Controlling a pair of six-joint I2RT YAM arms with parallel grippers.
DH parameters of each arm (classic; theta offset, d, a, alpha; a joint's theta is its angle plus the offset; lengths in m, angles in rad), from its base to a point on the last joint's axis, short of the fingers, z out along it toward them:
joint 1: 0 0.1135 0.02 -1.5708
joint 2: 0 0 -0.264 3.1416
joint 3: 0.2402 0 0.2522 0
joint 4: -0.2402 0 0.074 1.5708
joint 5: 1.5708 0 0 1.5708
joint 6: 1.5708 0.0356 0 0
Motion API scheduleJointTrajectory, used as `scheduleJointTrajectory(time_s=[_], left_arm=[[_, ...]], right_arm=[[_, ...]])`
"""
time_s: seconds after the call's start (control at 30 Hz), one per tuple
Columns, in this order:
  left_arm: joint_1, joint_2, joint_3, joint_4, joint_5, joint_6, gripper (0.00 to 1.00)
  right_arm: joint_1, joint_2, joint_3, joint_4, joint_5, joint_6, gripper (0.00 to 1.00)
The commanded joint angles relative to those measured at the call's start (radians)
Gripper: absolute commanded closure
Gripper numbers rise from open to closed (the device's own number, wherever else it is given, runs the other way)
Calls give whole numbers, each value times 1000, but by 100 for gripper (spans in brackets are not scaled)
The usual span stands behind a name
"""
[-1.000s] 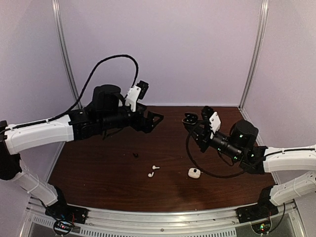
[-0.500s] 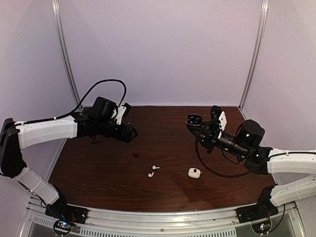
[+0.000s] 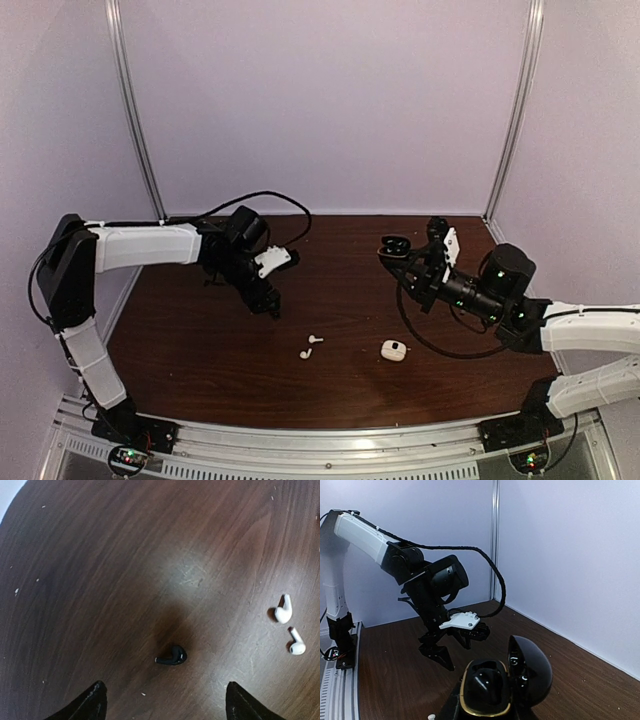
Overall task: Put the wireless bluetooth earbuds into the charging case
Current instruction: Pick up the left earbud from the center of the board.
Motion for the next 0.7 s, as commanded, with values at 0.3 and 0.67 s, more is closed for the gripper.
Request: scheduleJointTrajectory(time_s=[0.3, 0.67], left_arm=[[53, 252, 244, -233, 163, 423, 33], [53, 380, 334, -286, 204, 456, 41]], right_arm=[[-18, -39, -26, 31, -3, 47, 100], [-33, -55, -30, 29, 3, 56, 100]])
